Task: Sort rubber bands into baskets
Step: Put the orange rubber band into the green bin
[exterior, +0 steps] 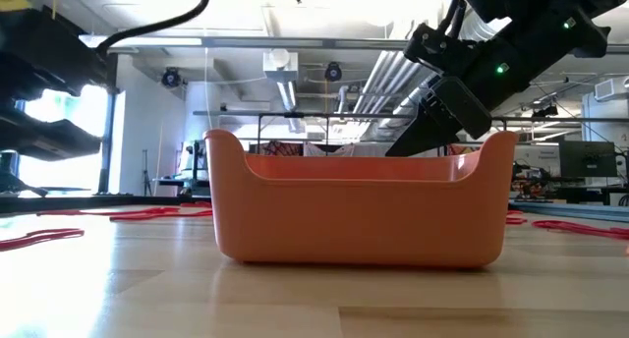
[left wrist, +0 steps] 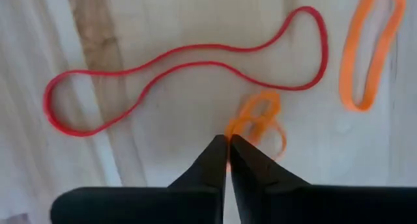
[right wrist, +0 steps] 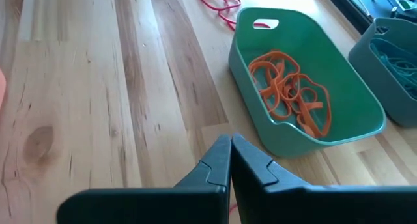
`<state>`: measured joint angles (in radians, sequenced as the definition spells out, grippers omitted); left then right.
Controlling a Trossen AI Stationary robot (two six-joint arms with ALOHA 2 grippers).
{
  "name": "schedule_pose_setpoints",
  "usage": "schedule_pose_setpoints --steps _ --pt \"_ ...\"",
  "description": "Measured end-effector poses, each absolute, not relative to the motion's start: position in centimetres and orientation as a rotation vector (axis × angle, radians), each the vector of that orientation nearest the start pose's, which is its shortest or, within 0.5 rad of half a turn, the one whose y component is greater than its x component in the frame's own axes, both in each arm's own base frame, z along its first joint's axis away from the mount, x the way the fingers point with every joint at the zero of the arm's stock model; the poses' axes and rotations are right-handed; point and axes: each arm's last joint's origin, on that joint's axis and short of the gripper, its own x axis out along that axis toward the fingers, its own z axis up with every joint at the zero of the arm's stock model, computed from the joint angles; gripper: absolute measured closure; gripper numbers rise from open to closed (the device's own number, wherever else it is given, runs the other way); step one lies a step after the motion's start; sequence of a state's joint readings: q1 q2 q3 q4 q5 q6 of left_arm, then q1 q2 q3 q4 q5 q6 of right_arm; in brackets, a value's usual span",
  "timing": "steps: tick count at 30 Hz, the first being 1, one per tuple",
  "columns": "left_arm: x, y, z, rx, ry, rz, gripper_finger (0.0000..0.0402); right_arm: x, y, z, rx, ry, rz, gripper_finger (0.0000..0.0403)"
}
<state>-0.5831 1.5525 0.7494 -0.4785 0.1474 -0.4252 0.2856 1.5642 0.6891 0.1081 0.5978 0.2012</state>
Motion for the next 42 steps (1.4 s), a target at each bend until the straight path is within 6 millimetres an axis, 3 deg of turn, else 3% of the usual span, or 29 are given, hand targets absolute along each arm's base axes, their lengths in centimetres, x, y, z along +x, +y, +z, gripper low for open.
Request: schedule_pose_setpoints --steps 6,17,21,33,42 --pt "21.5 -13.4 15.2 -0.090 1.354 -0.309 0.0399 28.0 6.5 15.4 -0.141 0.666 -0.364 0.0403" --pt "23.5 -9.4 22.1 -0.156 1.090 -0.099 0.0399 28.0 6.5 15.4 -0.142 0.667 -0.365 0.0403" --pt "24.6 -7.7 23.5 -0.164 1.000 -0.026 0.0399 27.9 6.5 15.3 -0.145 0.673 -0.366 0.0403" --pt "27.7 0.3 23.8 -0.086 0.842 0.180 0.0399 28.1 5.9 15.3 -0.139 0.676 -0.386 0.0403" --pt "30.9 5.5 21.7 0.009 0.907 0.244 0.0399 28.2 4.9 15.2 -0.123 0.692 -0.420 0.0403"
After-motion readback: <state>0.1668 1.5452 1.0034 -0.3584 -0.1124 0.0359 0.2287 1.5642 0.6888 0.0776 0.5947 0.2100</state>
